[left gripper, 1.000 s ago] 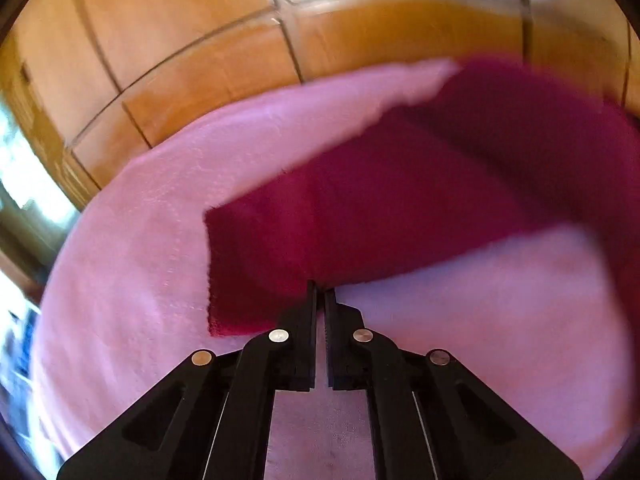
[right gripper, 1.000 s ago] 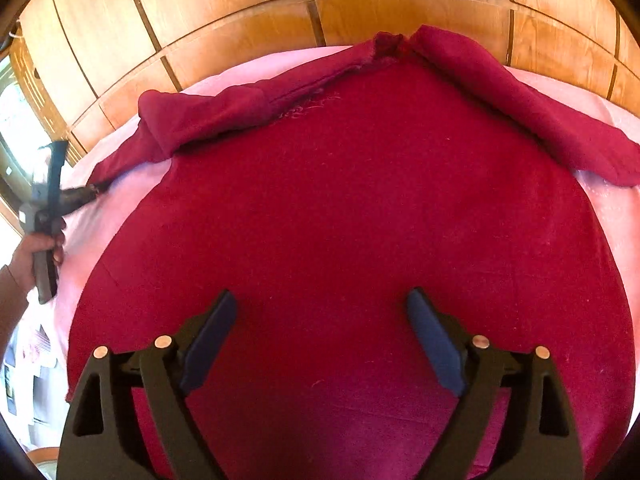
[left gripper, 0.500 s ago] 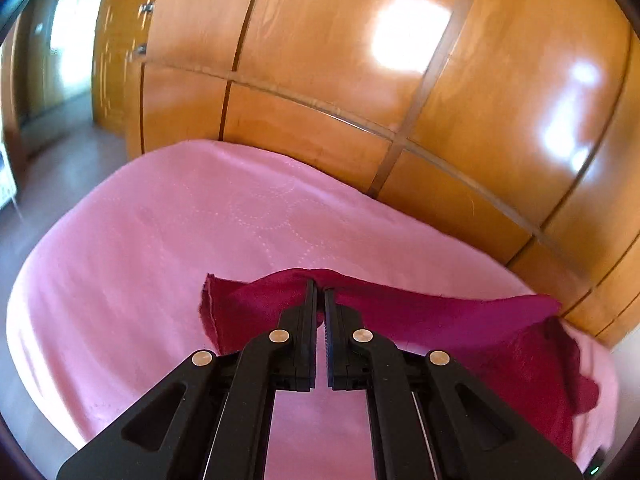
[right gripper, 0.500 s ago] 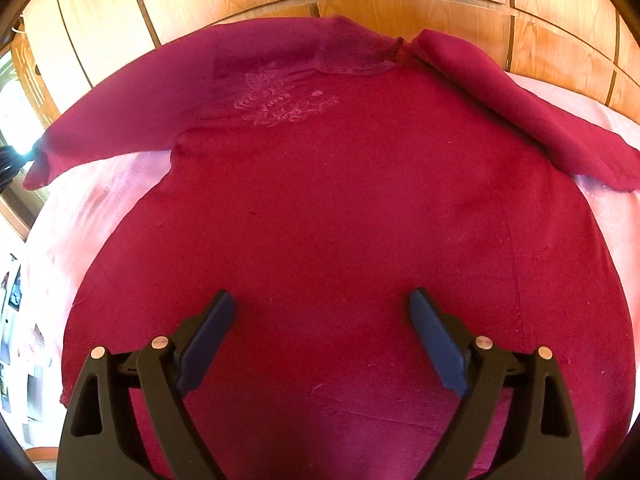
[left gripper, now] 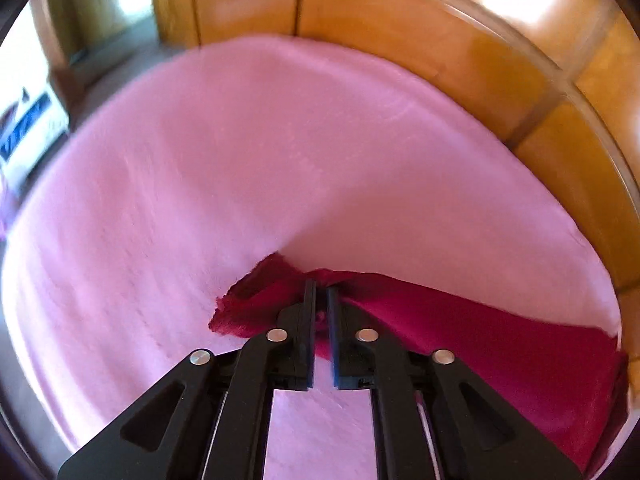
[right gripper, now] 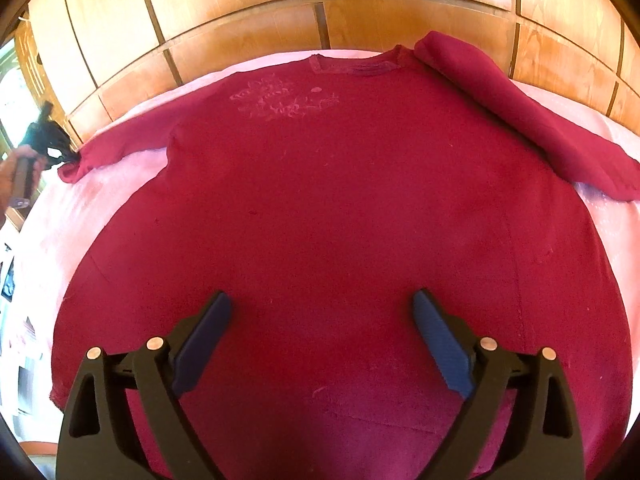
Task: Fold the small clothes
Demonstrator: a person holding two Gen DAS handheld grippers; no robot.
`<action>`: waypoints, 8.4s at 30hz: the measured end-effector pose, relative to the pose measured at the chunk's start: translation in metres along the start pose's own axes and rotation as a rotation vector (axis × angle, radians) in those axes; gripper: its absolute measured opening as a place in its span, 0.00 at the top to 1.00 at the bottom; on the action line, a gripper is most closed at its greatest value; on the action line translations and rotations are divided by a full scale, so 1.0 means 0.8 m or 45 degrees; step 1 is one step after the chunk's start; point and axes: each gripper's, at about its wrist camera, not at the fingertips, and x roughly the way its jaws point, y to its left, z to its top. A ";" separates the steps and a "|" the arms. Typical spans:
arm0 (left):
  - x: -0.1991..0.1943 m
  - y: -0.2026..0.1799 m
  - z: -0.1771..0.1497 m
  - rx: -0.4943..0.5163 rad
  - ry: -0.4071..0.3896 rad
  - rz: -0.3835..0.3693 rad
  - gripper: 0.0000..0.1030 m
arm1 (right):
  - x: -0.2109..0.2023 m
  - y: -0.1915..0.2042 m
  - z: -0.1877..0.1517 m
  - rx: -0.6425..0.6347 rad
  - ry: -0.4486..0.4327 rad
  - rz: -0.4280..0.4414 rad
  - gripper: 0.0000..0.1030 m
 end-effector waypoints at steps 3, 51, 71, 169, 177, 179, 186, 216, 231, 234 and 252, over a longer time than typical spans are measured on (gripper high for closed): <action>-0.015 0.025 -0.004 -0.067 -0.067 -0.112 0.77 | 0.001 0.000 -0.001 -0.013 -0.004 -0.002 0.07; -0.026 0.134 -0.021 -0.439 -0.107 -0.399 0.28 | 0.014 0.020 0.000 -0.096 -0.027 -0.141 0.02; 0.017 0.032 -0.030 -0.133 -0.101 0.123 0.91 | 0.011 0.016 -0.002 -0.105 -0.064 -0.142 0.02; -0.169 -0.096 -0.454 0.881 -0.058 -0.531 0.95 | -0.114 -0.187 -0.072 0.158 0.251 0.037 0.94; -0.216 -0.112 -0.425 0.790 -0.237 -0.584 0.46 | -0.131 -0.231 -0.050 0.376 0.115 0.124 0.46; -0.225 -0.137 -0.421 0.809 -0.286 -0.614 0.44 | -0.139 -0.261 -0.036 0.472 0.041 0.114 0.45; -0.182 -0.256 -0.443 0.914 -0.237 -0.683 0.37 | -0.113 -0.404 0.003 0.988 -0.176 0.014 0.46; -0.123 -0.287 -0.454 0.994 -0.155 -0.631 0.24 | -0.105 -0.560 0.180 1.039 -0.426 -0.393 0.95; -0.135 -0.253 -0.408 0.762 0.001 -0.785 0.24 | 0.041 -0.155 0.313 0.291 -0.236 0.223 0.95; -0.135 -0.239 -0.390 0.672 0.012 -0.834 0.24 | 0.079 -0.094 0.307 0.208 -0.149 0.280 0.94; -0.111 -0.333 -0.285 0.614 -0.025 -0.906 0.24 | 0.008 -0.211 0.160 0.468 -0.160 0.230 0.28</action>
